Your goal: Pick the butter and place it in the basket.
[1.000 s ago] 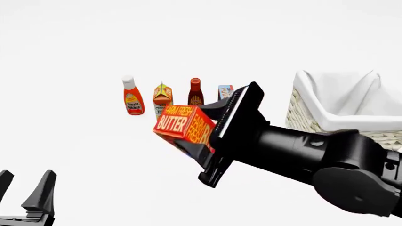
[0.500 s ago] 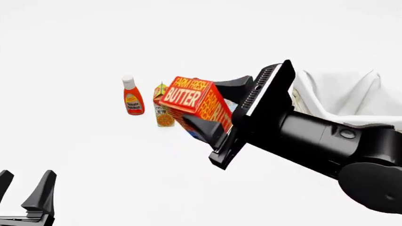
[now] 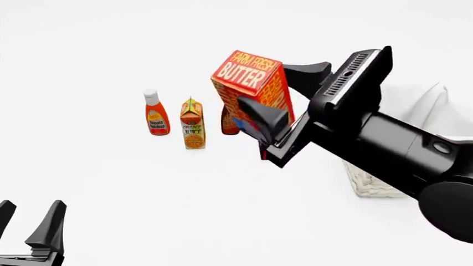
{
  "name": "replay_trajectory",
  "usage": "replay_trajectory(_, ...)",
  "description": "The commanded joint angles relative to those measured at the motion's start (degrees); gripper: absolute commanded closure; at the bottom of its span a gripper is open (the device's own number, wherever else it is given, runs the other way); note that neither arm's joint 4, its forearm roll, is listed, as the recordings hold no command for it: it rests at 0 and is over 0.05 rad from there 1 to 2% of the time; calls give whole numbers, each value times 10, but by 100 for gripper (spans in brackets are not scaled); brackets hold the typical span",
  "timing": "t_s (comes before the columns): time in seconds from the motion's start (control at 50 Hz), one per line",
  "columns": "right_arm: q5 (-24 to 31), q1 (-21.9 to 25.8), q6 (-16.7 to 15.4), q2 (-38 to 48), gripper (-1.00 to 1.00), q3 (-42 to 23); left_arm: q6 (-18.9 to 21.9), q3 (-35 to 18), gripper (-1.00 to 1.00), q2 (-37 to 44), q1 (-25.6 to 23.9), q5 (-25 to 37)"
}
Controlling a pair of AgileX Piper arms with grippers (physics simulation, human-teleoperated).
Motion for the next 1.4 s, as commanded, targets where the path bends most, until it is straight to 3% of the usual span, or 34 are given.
replay_trajectory(0.02, -22, -22, 12, -26, 100, -7, 0, 0, -100, 0, 0, 0)
replay_trajectory(0.14, -45, -63, 19, -26, 100, -6, 0, 0, -100, 0, 0, 0)
replay_trajectory(0.44, -50, -73, 31, -66, 100, 20, 0, 0, -100, 0, 0, 0)
replay_trajectory(0.58, -90, -156, 67, -70, 100, 19, 0, 0, -100, 0, 0, 0)
replay_trajectory(0.7, -118, -166, 76, -62, 100, 38, 0, 0, -100, 0, 0, 0)
replay_trajectory(1.06, -138, -242, 114, -59, 100, 32, 0, 0, -100, 0, 0, 0)
replay_trajectory(1.4, -139, -281, 137, -86, 100, 51, 0, 0, -100, 0, 0, 0)
